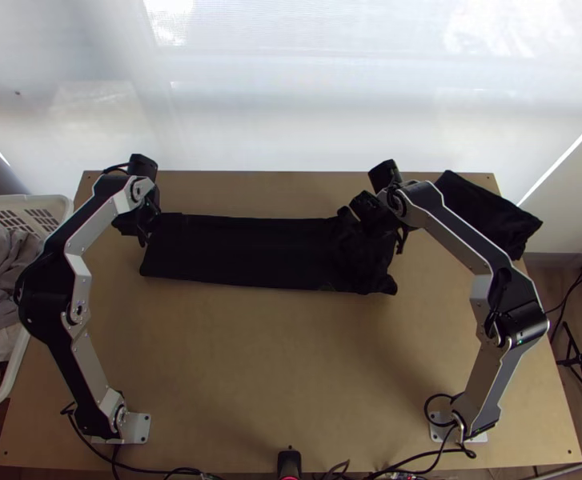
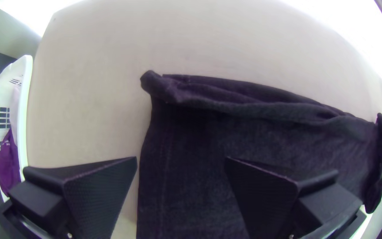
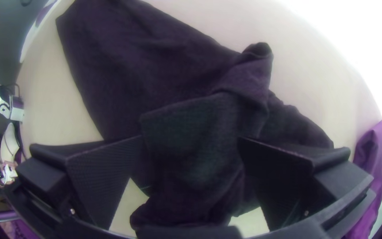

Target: Fold the t-shirt

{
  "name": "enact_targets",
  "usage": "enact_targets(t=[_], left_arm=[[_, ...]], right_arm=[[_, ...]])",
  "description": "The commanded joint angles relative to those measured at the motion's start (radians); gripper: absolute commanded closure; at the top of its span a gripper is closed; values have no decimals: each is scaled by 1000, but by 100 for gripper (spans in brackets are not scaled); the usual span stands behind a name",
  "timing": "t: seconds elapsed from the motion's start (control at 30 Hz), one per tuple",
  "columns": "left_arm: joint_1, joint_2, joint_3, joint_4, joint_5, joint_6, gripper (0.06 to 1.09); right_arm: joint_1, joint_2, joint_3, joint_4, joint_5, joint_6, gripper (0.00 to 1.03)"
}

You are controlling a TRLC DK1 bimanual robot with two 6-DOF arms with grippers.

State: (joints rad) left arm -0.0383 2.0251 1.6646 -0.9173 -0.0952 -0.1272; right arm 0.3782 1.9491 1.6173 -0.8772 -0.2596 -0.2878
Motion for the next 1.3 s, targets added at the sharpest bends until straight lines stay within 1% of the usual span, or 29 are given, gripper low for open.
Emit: enact_targets(t=[0.0,0.5,0.6,0.67,0.7,0.77,0.83,0.9,1.0,1.27], left_arm=[[3,27,-3,3,-11,1,12],[-20,63,-3,-11,-8,9,12],[-31,66,-3,-20,2,11,17],[-32,72,-5,-28,18,11,25],[-32,73,-6,-31,29,9,31],[-29,73,-9,-31,74,11,51],[-26,75,-8,-31,103,17,69],[-25,75,-9,-34,117,26,81],[-26,70,-8,-35,124,37,105],[-60,9,30,-45,129,29,105]], right_arm=[[1,1,-22,14,0,1,4],[1,-1,-11,14,3,-2,4],[1,-1,-10,14,3,-2,4],[1,-1,-8,14,3,-2,4],[1,-3,-7,14,3,-2,4],[1,-3,-7,14,3,-2,4],[1,-6,-7,14,3,-2,4],[-1,-6,-5,14,5,-2,4],[-2,-7,-4,14,3,-2,4],[1,-4,-16,14,5,-4,4]])
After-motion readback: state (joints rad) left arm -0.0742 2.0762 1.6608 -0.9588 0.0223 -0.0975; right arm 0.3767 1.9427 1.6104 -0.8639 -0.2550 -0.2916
